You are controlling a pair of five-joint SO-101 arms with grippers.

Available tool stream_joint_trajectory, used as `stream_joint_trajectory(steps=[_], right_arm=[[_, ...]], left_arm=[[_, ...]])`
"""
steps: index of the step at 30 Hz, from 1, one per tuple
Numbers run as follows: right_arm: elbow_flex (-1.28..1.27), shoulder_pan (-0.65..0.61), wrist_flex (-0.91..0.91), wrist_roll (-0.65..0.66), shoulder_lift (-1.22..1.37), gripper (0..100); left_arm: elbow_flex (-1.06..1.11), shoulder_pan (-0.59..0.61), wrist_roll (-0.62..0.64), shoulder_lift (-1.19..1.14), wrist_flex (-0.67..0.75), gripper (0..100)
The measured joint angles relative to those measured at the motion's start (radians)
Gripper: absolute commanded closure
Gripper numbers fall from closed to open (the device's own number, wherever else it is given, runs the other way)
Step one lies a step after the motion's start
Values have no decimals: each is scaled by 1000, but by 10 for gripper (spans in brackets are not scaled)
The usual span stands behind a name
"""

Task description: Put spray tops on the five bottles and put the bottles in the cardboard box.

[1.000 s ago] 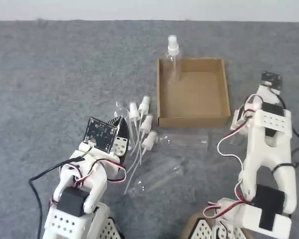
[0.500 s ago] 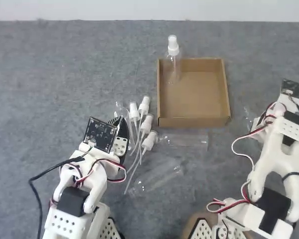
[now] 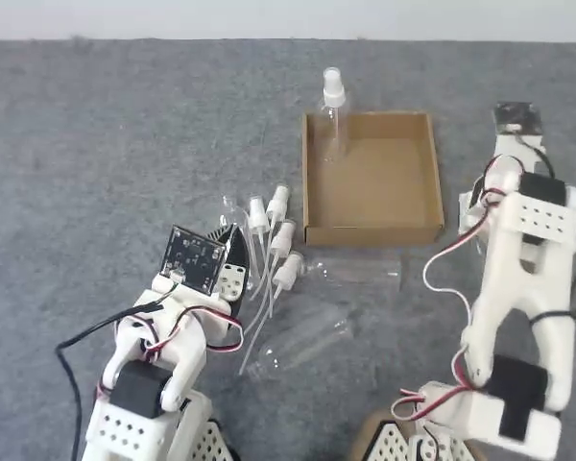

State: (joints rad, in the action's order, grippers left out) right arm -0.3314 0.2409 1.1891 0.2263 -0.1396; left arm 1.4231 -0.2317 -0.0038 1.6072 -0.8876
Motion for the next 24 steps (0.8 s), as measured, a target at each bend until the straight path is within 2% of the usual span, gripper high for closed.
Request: stream_joint_trajectory(steps=[8, 13, 16, 24], right_arm=[[124, 60, 0, 91, 278, 724], [227, 97, 0, 95, 428, 835], [265, 124, 0, 94, 512, 854], [328, 232, 0, 107, 575, 859]], left_arm=[[0, 0, 0, 0, 0, 988], [0, 0, 0, 0, 0, 988], [0, 0, 0, 0, 0, 988], [0, 0, 0, 0, 0, 988]])
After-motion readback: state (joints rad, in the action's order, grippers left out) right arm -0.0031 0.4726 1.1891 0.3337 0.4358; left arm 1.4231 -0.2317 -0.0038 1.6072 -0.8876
